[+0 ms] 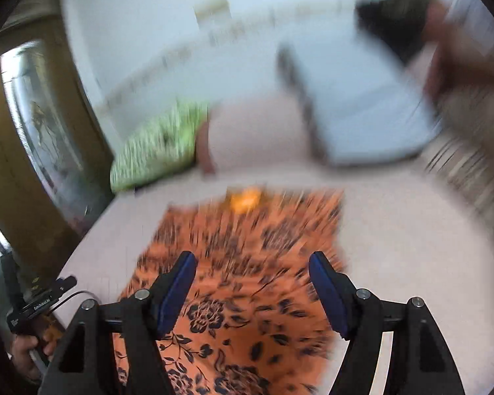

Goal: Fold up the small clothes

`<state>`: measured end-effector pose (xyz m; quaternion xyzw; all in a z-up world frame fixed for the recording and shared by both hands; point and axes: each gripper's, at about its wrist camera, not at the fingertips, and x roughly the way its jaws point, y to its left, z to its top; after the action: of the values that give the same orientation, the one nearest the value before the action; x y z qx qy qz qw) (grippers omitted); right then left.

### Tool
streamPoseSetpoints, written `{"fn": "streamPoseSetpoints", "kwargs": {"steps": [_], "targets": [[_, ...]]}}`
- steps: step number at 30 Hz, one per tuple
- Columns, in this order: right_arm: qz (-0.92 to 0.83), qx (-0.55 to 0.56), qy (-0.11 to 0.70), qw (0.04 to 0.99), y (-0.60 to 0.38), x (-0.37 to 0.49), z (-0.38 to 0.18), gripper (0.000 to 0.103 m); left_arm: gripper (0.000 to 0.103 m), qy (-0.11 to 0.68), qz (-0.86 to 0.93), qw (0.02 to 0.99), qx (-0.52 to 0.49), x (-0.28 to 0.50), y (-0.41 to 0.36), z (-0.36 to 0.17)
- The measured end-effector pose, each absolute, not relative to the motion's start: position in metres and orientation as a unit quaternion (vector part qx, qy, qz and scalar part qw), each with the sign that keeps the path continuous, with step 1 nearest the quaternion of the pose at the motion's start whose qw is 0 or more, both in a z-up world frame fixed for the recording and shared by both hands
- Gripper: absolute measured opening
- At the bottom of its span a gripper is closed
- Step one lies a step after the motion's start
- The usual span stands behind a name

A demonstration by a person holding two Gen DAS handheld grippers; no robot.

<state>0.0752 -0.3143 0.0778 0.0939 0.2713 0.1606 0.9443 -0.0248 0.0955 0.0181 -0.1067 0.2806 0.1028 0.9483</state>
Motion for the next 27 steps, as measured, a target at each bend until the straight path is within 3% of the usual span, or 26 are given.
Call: {"fn": "streamPoseSetpoints", "kwargs": {"steps": [5, 8, 10, 14, 18, 20, 24, 27], "targets": [[0.054, 0.060, 0.053, 0.995, -0.365, -0.082, 0.175, 0.084, 0.087, 0.145, 0.136, 0.974, -0.112, -0.098, 0.110, 0.091], [0.029, 0.070, -0.038, 0.996, -0.377, -0.142, 0.215, 0.090, 0.101, 0.058, 0.145, 0.979, -0.130, -0.131, 0.110, 0.120], [0.043, 0.078, -0.069, 0.994, -0.373, -0.163, 0.225, 0.101, 0.103, 0.047, 0.141, 0.979, -0.141, -0.139, 0.107, 0.125], [0.082, 0.098, 0.046, 0.991, -0.350, -0.133, 0.190, 0.102, 0.103, 0.133, 0.160, 0.965, -0.160, -0.121, 0.108, 0.085], [0.097, 0.085, 0.256, 0.958, -0.300, -0.073, 0.061, 0.098, 0.103, 0.235, 0.174, 0.937, -0.191, -0.098, 0.117, 0.015], [0.093, 0.041, 0.315, 0.944, -0.277, -0.055, 0.009, 0.092, 0.103, 0.278, 0.171, 0.927, -0.186, -0.090, 0.116, -0.012], [0.089, -0.018, 0.390, 0.916, -0.241, -0.024, -0.061, 0.089, 0.103, 0.330, 0.163, 0.913, -0.174, -0.084, 0.106, -0.047], [0.085, -0.051, 0.418, 0.903, -0.232, -0.007, -0.074, 0.089, 0.103, 0.350, 0.156, 0.905, -0.182, -0.076, 0.107, -0.057]]}}
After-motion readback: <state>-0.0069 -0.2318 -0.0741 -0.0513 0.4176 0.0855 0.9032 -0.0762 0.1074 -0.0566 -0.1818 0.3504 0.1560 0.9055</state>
